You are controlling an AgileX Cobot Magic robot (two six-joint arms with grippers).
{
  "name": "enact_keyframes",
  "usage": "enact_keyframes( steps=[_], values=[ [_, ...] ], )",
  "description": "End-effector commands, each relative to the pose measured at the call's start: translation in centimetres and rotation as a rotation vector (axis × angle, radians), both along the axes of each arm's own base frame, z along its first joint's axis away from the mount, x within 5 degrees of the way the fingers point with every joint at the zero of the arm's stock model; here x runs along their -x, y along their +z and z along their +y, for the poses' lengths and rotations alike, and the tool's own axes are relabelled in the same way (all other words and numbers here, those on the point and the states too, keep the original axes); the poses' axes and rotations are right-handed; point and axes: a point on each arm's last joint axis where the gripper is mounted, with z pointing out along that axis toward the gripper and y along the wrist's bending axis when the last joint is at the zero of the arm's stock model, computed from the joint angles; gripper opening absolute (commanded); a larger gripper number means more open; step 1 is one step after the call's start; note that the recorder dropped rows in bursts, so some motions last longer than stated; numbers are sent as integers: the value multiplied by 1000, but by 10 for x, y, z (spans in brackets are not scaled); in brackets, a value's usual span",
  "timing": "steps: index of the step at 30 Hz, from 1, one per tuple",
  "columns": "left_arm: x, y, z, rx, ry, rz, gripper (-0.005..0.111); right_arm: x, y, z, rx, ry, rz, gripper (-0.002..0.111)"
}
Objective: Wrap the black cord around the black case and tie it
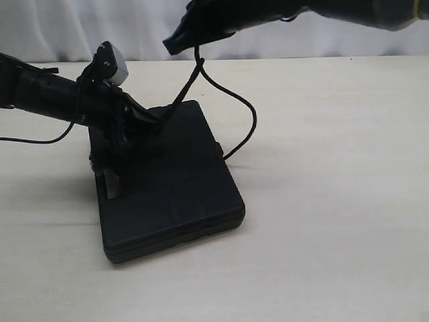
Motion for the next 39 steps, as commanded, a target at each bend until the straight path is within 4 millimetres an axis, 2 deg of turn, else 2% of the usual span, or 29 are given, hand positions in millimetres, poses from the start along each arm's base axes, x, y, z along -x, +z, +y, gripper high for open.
enact_keyframes(
  steps=[1, 10, 15, 18, 23, 26, 27, 28, 29, 31, 34, 36, 39],
  values=[
    [0, 2, -4, 2, -49, -29, 19, 7, 28, -4, -61, -7, -81, 4],
    [4, -2, -2, -63, -109, -37, 18, 13, 59, -20, -139, -55, -141, 4],
    [8, -7, 2, -139, -158, -19, 18, 8, 70, -44, -180, -127, -152, 4],
    [6, -11, 7, -198, -116, -9, 18, 2, 69, -60, -183, -173, -128, 4],
    [6, -13, 8, -218, -124, -3, 18, -5, 49, -84, -142, -234, -57, 4],
    [7, -13, 9, -232, -136, -3, 18, -9, 18, -108, -116, -300, -10, 4],
    [7, -13, 9, -231, -134, 0, 18, -11, 4, -122, -126, -348, -2, 4],
    [7, -13, 9, -230, -132, 2, 18, -12, -2, -130, -125, -372, -2, 4],
    [7, -14, 9, -234, -131, 4, 18, -15, -7, -148, -122, -418, 1, 4],
    [6, -14, 10, -244, -122, -1, 18, -19, -6, -179, -142, -506, 5, 4],
    [2, -15, 12, -271, -77, -16, 18, -22, -7, -210, -194, -601, 14, 4],
    [2, -15, 13, -275, -73, -14, 18, -23, -11, -217, -207, -627, 43, 4],
    [1, -15, 13, -276, -61, -14, 18, -28, -28, -219, -161, -616, 96, 5]
  ],
)
